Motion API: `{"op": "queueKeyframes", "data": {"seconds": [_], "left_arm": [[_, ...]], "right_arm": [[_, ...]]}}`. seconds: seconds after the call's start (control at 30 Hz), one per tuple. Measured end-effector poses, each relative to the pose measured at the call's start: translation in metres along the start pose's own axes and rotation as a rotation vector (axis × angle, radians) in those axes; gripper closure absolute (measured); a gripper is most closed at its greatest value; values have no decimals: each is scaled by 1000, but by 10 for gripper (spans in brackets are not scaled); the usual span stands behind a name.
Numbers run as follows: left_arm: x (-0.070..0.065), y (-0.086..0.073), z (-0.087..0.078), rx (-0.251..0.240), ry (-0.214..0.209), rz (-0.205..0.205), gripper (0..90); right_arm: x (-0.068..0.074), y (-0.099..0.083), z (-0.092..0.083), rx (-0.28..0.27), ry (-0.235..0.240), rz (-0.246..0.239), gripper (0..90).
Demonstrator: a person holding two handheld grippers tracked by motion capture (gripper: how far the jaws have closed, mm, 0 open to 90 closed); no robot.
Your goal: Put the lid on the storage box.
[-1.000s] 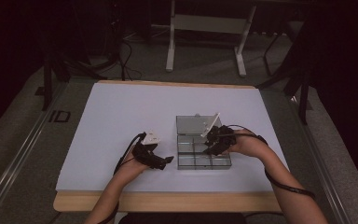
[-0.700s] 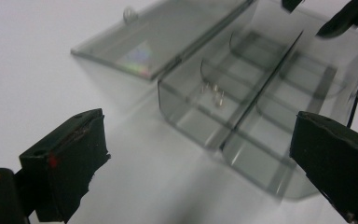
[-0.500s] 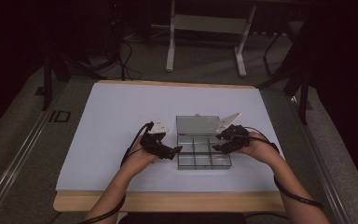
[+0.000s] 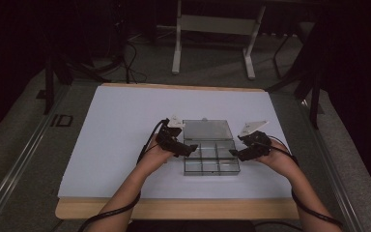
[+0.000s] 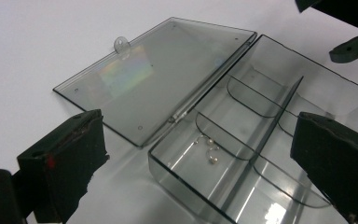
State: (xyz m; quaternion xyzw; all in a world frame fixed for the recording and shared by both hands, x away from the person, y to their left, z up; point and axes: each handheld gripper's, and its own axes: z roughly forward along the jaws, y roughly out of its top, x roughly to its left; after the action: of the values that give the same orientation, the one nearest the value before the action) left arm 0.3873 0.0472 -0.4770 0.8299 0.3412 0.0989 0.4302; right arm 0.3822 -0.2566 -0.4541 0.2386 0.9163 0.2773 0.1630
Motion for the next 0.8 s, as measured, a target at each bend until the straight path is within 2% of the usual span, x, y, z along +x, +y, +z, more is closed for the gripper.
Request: {"op": "queueKeyframes", "data": {"seconds": [0.1, 0.13, 0.33, 0.37, 0.6, 0.7, 0.8], "left_arm": [[3, 4, 4, 2, 2, -9, 37], [3, 5, 5, 1, 2, -10, 38], [9, 13, 13, 14, 37, -10, 42], [12, 16, 16, 20, 53, 1, 42], [20, 27, 32, 23, 69, -27, 42], [23, 27, 38, 26, 69, -42, 52], [26, 26, 44, 30, 65, -64, 52]], "right_arm": [[-2, -4, -2, -30, -19, 28, 266], [-6, -7, -2, -52, -19, 52, 232], [-16, -16, -4, -123, -51, 121, 104], [-16, -16, -4, -123, -51, 121, 104], [-21, -25, -7, -193, -101, 171, 116], [-22, -30, -7, -204, -154, 147, 132], [-22, -34, -6, -224, -177, 144, 138]]}}
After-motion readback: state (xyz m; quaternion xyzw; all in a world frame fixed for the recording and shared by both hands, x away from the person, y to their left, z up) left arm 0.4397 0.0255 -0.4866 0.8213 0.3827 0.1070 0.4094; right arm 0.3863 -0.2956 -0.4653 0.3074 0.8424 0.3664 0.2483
